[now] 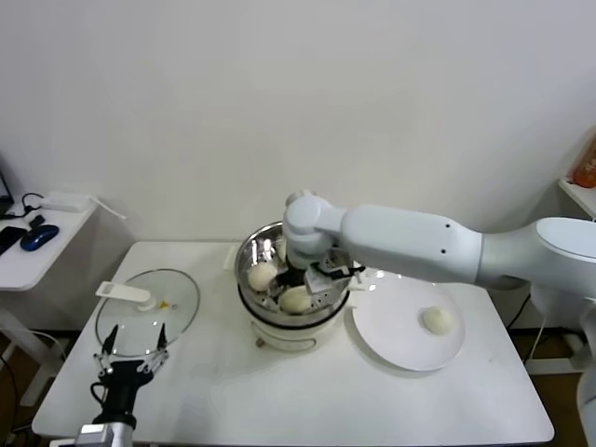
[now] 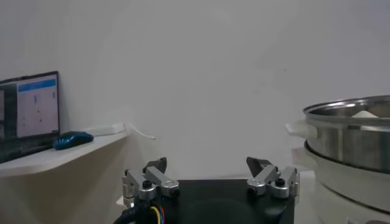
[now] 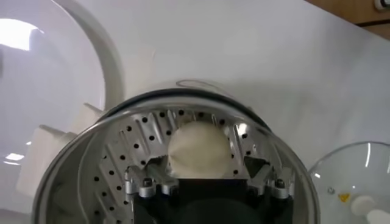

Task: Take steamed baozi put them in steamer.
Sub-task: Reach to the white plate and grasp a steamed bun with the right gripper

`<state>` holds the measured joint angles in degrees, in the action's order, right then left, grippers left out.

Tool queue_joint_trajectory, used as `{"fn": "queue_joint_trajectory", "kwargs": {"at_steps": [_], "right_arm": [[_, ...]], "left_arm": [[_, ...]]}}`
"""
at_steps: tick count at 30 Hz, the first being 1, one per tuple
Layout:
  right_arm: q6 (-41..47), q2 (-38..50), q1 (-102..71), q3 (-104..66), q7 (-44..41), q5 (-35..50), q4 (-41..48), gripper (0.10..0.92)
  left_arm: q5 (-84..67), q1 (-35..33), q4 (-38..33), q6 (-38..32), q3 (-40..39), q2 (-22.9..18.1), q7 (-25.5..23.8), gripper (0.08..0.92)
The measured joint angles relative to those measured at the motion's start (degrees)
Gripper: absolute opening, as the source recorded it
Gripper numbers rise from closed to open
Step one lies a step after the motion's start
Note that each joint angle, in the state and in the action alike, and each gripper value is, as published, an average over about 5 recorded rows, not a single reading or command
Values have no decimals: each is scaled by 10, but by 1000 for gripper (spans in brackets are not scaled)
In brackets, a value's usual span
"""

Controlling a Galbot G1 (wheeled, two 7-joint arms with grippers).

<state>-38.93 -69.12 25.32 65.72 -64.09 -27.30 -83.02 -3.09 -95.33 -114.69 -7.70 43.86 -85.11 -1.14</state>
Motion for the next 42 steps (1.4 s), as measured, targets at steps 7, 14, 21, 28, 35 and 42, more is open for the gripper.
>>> {"fn": "queue_joint_trajectory", "kwargs": {"at_steps": [7, 14, 21, 28, 35, 42], "right_arm": [[10, 26, 58, 11, -9, 67, 12, 823], [89, 80, 135, 71, -11, 200, 27, 823], [223, 146, 189, 146, -13, 374, 51, 823], [341, 216, 199, 181, 2, 479, 72, 823], [421, 286, 151, 169, 21, 506, 88, 823], [459, 322, 61, 112, 22, 466, 115, 823]], "left_arm": [[1, 2, -1, 1, -2, 0, 0, 823], [-1, 3, 2, 0, -4, 3, 0, 823], [-1, 6, 3, -1, -9, 5, -1, 823], [-6, 6, 2, 0, -9, 10, -2, 823], [-5, 6, 3, -1, -11, 11, -3, 823], [-1, 4, 1, -2, -11, 9, -5, 823]]}}
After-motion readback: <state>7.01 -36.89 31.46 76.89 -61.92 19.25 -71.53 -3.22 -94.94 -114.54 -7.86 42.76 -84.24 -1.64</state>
